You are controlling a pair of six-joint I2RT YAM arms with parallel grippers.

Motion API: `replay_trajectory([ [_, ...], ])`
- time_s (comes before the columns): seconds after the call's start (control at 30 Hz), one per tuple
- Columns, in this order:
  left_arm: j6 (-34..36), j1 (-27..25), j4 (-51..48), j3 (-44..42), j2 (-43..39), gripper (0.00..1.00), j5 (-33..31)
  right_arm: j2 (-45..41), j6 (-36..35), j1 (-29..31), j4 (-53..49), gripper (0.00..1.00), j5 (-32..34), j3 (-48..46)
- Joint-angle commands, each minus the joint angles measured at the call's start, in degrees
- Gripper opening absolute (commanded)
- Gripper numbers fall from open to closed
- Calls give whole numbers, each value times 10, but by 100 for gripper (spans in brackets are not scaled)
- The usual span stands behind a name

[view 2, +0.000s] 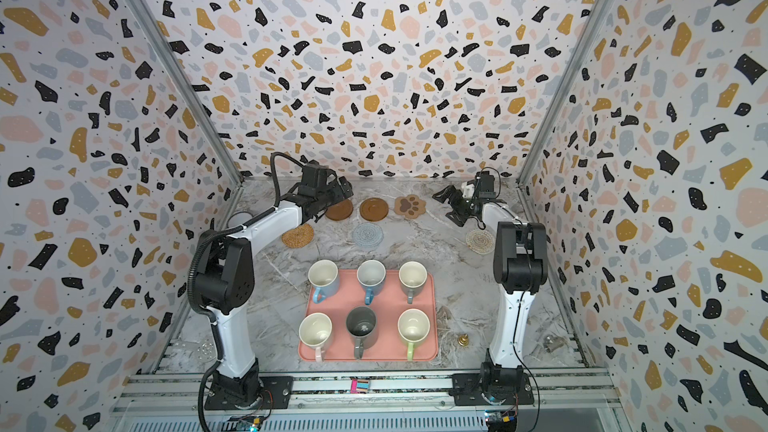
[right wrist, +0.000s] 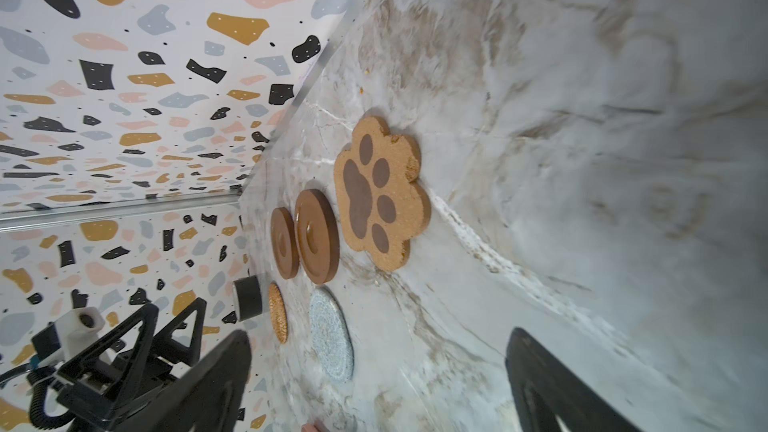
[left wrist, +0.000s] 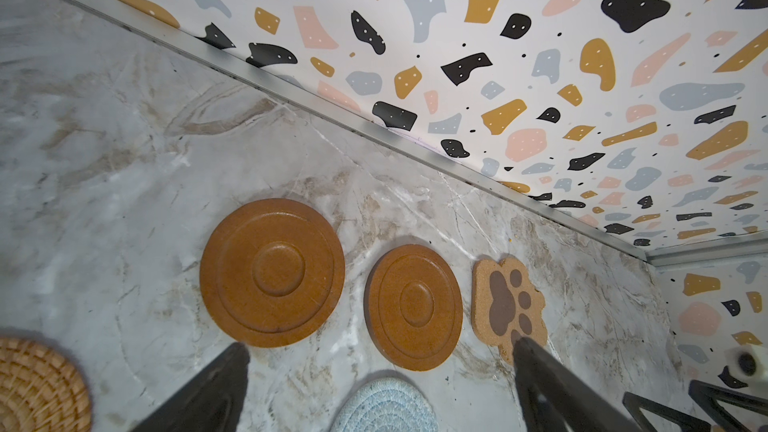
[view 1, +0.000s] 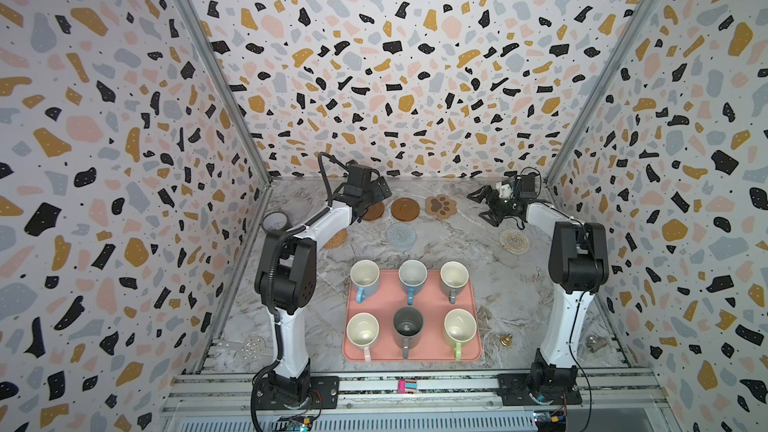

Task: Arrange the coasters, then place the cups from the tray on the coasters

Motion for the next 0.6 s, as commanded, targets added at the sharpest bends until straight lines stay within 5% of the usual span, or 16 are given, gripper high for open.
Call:
replay_trajectory([
  [0.0, 16, 0, -20, 9, -24, 100, -17, -56, -78, -8, -109, 98, 50, 23],
  [0.2, -4, 0, -39, 5, -59, 100, -48, -70, -139, -9, -182, 98, 60, 37],
  [0.57, -12, 0, -21, -87, -164, 99, -110, -57, -144, 24, -189, 98, 17, 71],
])
